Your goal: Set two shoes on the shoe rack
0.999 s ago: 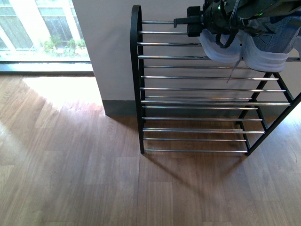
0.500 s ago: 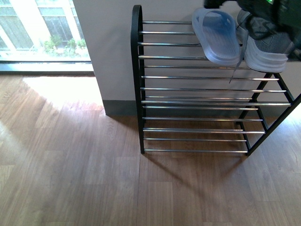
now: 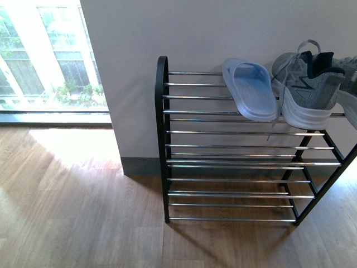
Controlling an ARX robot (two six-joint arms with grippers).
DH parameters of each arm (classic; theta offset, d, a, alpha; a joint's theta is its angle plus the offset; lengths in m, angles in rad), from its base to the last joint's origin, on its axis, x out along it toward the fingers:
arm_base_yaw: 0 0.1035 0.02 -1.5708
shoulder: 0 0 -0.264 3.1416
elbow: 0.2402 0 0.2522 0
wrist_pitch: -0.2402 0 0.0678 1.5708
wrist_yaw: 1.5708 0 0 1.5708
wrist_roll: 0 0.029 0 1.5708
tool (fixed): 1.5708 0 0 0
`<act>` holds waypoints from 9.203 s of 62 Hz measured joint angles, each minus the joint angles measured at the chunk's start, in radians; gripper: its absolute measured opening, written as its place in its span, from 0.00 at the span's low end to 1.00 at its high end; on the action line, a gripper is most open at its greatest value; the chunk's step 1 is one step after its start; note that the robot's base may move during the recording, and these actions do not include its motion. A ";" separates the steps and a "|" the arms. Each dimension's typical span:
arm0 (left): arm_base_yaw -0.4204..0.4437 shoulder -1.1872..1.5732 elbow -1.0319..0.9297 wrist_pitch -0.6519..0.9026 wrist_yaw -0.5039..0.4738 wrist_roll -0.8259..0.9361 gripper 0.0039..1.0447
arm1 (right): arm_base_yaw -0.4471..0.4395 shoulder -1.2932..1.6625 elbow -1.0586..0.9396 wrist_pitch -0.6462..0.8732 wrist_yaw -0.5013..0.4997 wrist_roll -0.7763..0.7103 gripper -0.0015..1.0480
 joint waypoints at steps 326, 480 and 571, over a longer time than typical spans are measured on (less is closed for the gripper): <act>-0.103 0.661 0.462 0.756 0.415 0.264 0.25 | -0.129 -1.579 -0.377 -1.180 -0.129 0.000 0.91; 0.081 -0.820 -0.196 -0.084 0.598 0.269 0.01 | -0.129 -1.579 -0.377 -1.180 -0.128 0.000 0.91; 0.082 -0.850 -0.196 -0.099 0.598 0.273 0.91 | -0.129 -1.579 -0.377 -1.180 -0.128 0.000 0.91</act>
